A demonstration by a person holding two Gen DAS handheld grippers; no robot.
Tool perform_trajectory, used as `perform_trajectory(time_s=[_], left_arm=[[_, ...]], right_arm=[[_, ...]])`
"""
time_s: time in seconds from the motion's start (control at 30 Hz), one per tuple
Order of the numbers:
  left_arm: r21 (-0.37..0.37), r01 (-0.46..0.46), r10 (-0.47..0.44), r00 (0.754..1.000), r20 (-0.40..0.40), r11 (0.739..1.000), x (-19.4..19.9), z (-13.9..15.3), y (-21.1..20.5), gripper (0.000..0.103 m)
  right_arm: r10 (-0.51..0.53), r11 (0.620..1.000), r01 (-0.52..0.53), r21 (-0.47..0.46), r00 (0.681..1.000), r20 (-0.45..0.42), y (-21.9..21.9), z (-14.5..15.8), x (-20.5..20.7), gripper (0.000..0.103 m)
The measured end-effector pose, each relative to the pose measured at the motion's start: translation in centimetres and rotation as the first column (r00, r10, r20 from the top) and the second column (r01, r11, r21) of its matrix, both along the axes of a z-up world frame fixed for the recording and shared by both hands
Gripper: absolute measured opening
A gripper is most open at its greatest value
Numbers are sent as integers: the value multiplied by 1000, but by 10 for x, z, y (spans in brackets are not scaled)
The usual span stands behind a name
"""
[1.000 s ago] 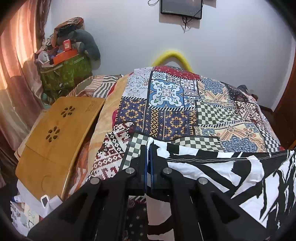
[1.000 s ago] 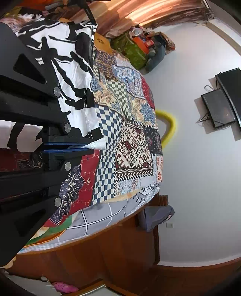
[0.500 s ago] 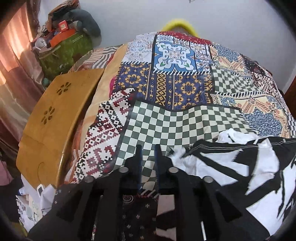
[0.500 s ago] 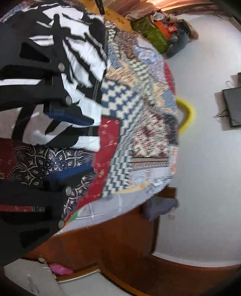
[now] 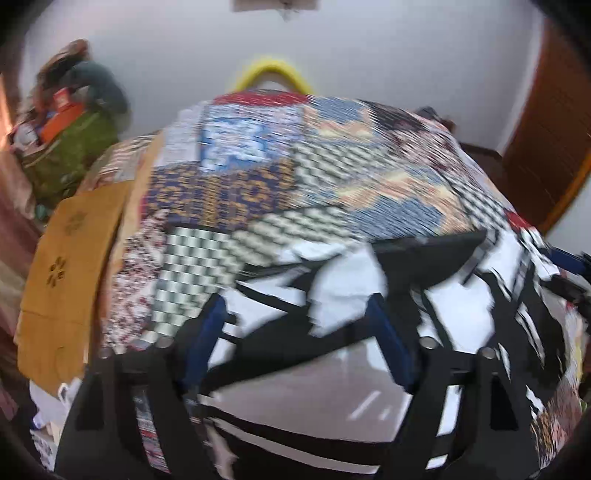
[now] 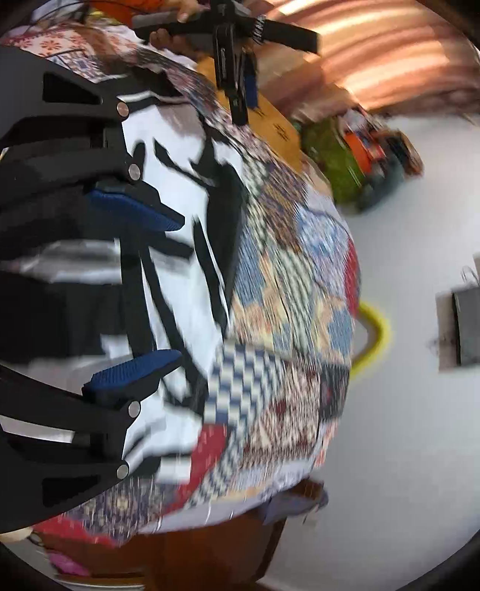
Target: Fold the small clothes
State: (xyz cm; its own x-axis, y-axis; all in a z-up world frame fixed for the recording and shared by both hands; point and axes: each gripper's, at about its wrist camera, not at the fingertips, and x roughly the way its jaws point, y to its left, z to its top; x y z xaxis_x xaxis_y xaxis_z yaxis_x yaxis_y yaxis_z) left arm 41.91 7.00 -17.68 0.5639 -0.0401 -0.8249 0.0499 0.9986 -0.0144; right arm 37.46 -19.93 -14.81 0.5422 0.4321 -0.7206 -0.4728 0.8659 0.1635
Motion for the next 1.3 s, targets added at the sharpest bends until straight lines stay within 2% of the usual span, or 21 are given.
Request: perform_trajectory(time_s=[0.2,0.33,0.47,0.57,0.8,0.97,1.07,1.17,1.3], left_arm=[[0,79,-79,995,-60,997,-1,-25,-39,83],[17,121,-118,984,-131,992,0,-48,-53,83],[101,174,-157,976,-153,980,-13,-69,-60,87],[111,179,-164,977,-138,977,-26,-69,-55,90],[151,129,-109,986,-129,980,-56,-68,-30,93],[170,47,-25,991,-128,984,-78,-68,-1,95],[173,2,21,991,-132,985,-92,-68,16,95],[216,-34,62,990,-128,976,-107,-71,30,95],[214,-81,111,985,-134,974,-123,-73,50,95]], right_arm=[[97,995,-99,-14,992,-78,43,-25,-4,64],[130,985,-147,-92,978,-164,59,-50,0,67],[188,965,-212,-157,970,-153,61,-57,-13,72],[186,962,-214,-167,968,-171,49,-63,-22,72],[104,974,-135,-180,979,-175,9,-63,-44,72],[52,979,-85,-185,983,-174,-16,-62,-56,72],[11,979,-45,-196,985,-172,-28,-61,-65,72],[-29,981,-6,-192,983,-179,-42,-62,-71,72],[-85,982,50,-180,978,-189,-61,-61,-78,73]])
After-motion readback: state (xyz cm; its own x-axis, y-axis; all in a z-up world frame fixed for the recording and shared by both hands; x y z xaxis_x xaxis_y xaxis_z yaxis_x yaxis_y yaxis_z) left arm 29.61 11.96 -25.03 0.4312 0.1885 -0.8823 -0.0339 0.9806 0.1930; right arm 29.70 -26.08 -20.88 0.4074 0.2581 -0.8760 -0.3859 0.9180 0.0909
